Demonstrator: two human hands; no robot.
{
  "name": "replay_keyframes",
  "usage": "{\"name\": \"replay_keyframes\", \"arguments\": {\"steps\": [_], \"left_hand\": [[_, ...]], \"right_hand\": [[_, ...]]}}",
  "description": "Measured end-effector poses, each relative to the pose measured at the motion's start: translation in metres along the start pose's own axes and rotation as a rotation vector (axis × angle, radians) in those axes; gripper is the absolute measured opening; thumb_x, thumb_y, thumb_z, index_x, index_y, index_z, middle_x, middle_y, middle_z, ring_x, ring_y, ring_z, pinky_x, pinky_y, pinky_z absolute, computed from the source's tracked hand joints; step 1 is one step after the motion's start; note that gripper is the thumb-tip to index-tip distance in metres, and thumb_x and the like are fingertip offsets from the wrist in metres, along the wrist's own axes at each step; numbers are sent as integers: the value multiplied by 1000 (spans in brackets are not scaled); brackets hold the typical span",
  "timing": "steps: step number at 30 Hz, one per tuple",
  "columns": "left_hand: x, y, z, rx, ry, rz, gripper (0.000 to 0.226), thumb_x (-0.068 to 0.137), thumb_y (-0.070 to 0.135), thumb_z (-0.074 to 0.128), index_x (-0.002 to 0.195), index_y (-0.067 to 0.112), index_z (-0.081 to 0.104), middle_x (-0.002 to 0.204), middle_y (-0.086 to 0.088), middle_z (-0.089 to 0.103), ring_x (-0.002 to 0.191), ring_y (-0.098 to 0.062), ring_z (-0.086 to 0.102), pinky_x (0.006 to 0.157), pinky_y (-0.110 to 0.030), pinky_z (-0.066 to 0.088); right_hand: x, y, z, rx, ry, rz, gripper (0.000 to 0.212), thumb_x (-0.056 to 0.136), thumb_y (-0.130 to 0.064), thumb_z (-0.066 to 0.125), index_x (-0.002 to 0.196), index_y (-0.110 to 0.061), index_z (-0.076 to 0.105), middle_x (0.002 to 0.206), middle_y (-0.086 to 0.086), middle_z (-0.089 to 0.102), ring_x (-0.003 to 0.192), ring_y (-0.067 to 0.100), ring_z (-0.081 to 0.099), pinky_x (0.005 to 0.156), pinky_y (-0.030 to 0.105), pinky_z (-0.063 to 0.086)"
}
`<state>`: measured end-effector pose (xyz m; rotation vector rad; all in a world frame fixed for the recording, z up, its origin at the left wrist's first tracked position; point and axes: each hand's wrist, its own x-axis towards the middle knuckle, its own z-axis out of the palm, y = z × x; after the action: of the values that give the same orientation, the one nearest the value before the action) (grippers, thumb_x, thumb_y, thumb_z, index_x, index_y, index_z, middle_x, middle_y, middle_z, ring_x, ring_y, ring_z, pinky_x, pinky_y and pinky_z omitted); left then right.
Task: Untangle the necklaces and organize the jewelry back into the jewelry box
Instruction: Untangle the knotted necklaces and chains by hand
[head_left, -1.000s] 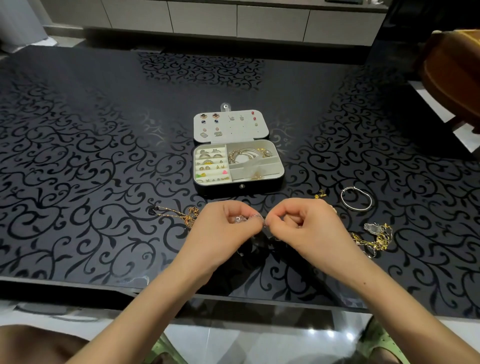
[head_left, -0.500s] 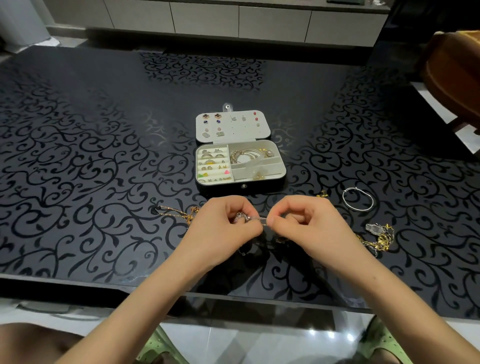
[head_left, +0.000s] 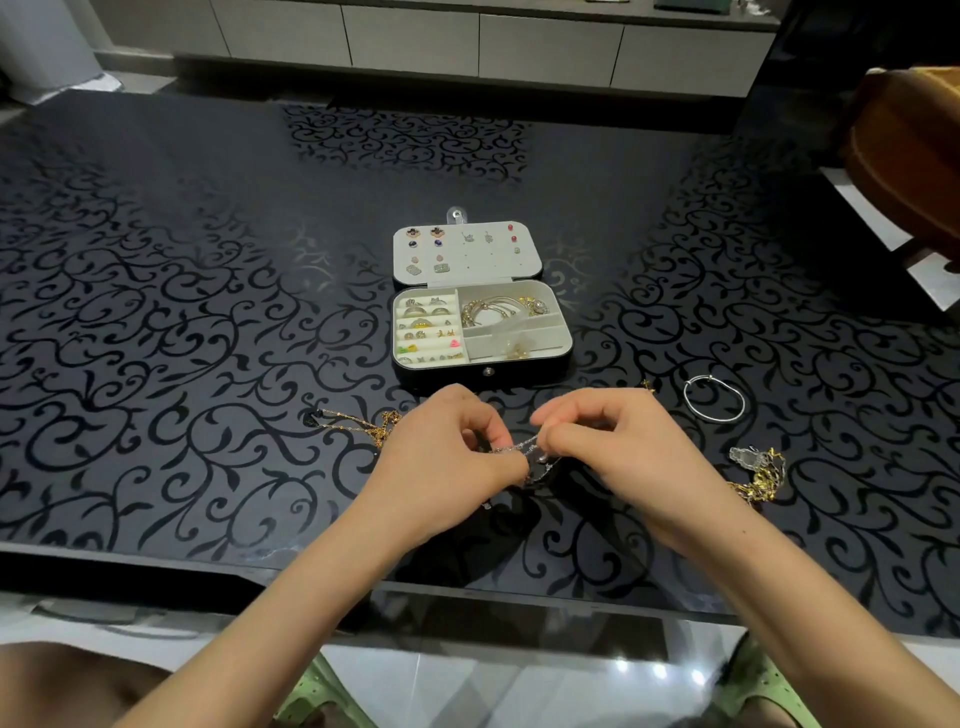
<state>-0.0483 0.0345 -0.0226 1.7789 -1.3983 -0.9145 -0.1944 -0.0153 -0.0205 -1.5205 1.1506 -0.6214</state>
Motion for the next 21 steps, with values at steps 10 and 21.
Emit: {"name": "replay_keyframes", "arguments": {"steps": [10,21], "left_hand": [[4,-6,1,-428,-99,-178,11,63,14,67,55,16,61,65,-1,55,56,-6,43,62,-23,34],[11,-8,8,-798,-69,-220,15,49,4,57,45,15,47,63,-5,56,54,-6,45,51,-18,31]], "right_hand": [[6,6,8,285,9,146,27,76,3,54,55,-10,64,77,15,65,68,16,51,63,25,40],[9,3,17,393,33,158,41,75,9,51,44,-18,46,69,15,47,62,18,42,55,23,35]]}}
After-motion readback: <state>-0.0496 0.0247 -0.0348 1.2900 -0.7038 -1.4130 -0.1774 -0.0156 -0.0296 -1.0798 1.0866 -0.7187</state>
